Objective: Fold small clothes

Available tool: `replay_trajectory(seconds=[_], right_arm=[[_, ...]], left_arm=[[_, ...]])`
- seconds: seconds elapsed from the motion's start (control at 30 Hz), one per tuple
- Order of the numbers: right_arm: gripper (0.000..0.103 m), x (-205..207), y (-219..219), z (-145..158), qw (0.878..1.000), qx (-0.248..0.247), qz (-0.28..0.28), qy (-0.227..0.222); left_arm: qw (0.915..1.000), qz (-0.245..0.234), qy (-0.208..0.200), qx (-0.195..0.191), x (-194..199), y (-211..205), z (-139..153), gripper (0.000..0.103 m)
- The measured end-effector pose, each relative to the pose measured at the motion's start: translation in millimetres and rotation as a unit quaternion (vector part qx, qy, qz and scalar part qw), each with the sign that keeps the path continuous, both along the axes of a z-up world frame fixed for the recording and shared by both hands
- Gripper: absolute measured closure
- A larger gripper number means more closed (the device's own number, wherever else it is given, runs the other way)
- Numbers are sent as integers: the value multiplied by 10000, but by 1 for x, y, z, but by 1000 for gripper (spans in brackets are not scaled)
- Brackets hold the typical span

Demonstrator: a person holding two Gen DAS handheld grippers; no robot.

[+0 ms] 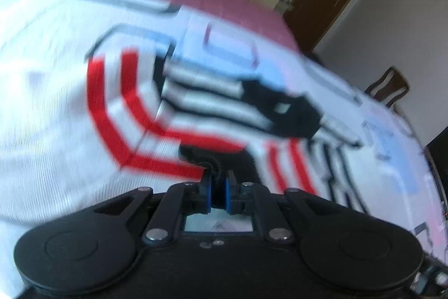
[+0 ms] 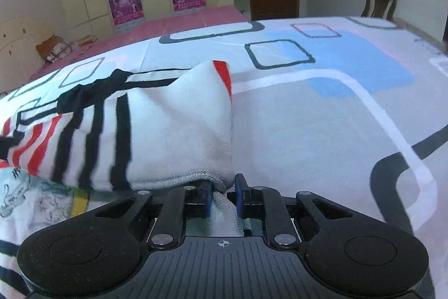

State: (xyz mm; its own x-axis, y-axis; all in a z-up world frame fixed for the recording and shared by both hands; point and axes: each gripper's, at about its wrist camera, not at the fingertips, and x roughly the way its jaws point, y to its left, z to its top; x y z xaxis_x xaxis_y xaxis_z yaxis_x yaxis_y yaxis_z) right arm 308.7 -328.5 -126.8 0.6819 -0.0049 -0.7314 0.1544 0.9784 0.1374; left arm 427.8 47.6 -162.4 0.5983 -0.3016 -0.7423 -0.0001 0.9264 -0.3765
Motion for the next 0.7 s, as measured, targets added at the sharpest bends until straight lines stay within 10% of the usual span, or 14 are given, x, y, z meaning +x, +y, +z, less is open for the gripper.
replay_trajectory(seconds=[0.23,0.37,0.7], right_arm=[[87,-11,-9,11,9996,58,217,145],[52,-21,-18,34,9996,44,211,-180],[52,74,-29,15,9983,484,325,-84]], left_arm=[[9983,60,-225,536,-5,-8,9,75],[9959,245,-632,594,-16,1,29,60],[9941,-467,-681,710,8,-52,13,59]])
